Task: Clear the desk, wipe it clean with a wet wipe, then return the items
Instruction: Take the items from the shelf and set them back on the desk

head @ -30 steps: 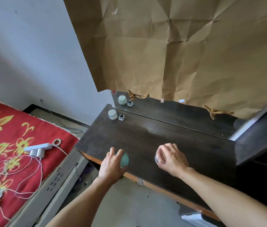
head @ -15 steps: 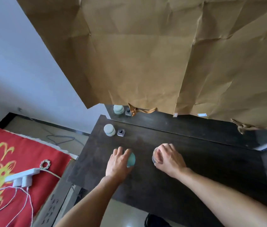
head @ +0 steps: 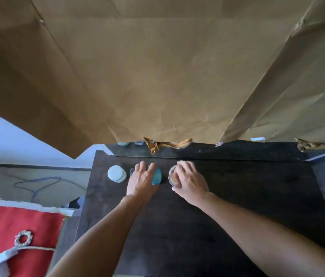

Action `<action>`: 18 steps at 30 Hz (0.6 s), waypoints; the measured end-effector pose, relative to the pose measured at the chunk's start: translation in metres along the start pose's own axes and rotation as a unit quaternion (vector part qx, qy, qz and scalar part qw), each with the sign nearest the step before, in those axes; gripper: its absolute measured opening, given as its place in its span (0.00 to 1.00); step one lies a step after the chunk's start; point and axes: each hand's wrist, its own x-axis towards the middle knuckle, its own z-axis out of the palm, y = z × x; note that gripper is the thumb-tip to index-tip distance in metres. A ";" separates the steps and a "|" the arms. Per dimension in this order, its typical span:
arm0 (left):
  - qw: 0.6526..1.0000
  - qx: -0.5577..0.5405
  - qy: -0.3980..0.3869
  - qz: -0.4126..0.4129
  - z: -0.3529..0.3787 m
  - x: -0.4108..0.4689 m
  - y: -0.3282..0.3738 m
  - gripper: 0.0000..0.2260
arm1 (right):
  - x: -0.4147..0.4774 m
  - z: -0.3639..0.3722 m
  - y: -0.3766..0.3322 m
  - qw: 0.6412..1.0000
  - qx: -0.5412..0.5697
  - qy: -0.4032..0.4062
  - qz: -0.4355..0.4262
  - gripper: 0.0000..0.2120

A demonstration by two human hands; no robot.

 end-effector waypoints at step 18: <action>0.972 0.005 0.024 0.236 -0.048 -0.006 0.019 0.11 | -0.063 -0.031 -0.011 0.982 -0.009 0.042 0.182 0.14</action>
